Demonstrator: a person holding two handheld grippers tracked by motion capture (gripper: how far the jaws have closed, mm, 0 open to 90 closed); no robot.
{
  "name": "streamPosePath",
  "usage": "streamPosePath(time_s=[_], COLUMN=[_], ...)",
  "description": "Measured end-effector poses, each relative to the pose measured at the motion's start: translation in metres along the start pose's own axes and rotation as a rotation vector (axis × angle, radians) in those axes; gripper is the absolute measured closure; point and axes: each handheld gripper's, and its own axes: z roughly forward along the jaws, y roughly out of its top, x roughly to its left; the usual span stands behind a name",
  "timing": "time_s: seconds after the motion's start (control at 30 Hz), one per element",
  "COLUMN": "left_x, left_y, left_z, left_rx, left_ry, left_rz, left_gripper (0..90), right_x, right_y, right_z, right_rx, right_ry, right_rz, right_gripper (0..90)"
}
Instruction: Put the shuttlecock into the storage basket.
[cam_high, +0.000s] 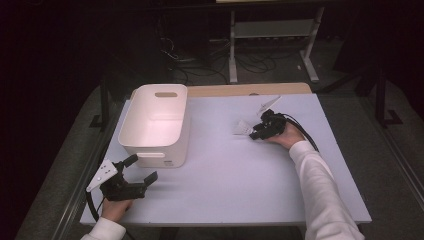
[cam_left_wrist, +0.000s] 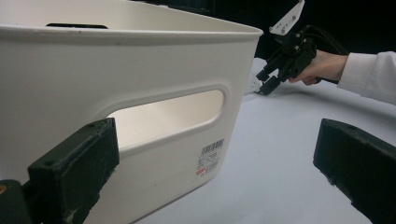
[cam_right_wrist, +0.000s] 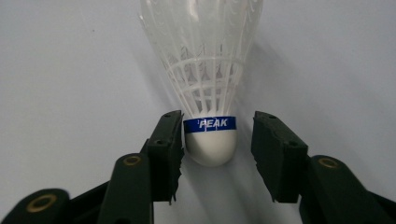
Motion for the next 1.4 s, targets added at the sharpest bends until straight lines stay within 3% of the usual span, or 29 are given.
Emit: streamPosePath(time_s=[0.13,0.27,0.9,1.4], left_x=[0.0,0.0,0.0,0.0], left_y=[0.0,0.0,0.0,0.0], left_z=[0.0,0.0,0.0,0.0], left_rx=[0.003,0.006,0.004,0.006], left_ry=[0.001,-0.002,0.002,0.006], left_rz=[0.002,0.004,0.009,0.009], left_gripper=[0.0,0.0,0.0,0.0], right_x=[0.001,0.002,0.008,0.013], right_y=[0.001,0.001,0.008,0.024], right_z=[0.0,0.0,-0.016,-0.054], right_rx=[0.001,0.002,-0.064,-0.146], right_ry=[0.011,0.005,0.019,0.019], right_rz=[-0.019,-0.035,-0.023,-0.014], right_gripper=[62.7,63.3,63.5,63.6])
